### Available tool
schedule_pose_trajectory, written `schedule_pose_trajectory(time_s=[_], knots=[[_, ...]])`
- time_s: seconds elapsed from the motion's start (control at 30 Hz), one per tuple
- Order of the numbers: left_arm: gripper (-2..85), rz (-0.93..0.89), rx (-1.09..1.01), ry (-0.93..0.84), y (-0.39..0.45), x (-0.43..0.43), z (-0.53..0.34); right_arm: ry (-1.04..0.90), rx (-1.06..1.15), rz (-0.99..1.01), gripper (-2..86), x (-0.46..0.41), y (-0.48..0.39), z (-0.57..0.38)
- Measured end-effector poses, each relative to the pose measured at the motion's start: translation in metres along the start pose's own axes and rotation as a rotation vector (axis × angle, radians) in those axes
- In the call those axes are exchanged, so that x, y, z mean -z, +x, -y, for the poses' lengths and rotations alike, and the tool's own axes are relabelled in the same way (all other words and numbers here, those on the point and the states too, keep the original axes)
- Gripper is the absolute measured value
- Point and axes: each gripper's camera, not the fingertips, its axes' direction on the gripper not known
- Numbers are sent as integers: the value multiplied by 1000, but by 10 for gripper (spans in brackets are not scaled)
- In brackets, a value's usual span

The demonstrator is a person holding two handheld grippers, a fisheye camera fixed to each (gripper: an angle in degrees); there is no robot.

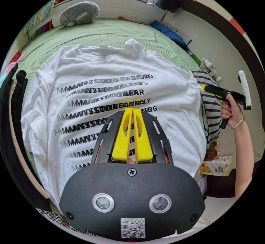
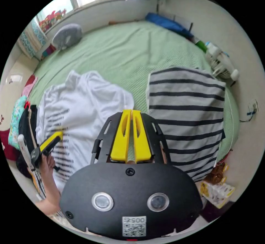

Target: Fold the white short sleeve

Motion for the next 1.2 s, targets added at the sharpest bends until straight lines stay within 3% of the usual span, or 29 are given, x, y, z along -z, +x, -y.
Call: schedule_pose_trajectory(time_s=[0.1,0.23,0.63,0.77,0.87,0.93,1.03,1.2], knots=[[-4,-15,3,0,-3,-12,5,72,4,-47,-2,14,-7,9],[-5,-27,12,-13,-7,-30,16,237,20,71,44,44,-19,43],[-5,4,-5,-31,-14,-72,39,-63,125,84,49,-44,-101,158],[-5,-1,-1,-30,-19,-83,43,21,160,-71,-4,-37,-125,154],[-5,-7,-1,-32,-25,-91,48,186,184,-161,-12,-9,-156,132],[-5,-18,1,-30,-30,-96,50,250,290,-211,-12,2,-195,100],[-5,-32,1,-27,-37,-103,53,190,434,-135,-7,-7,-235,60],[-6,-47,1,-20,-47,-112,58,73,488,12,18,-10,-242,39]])
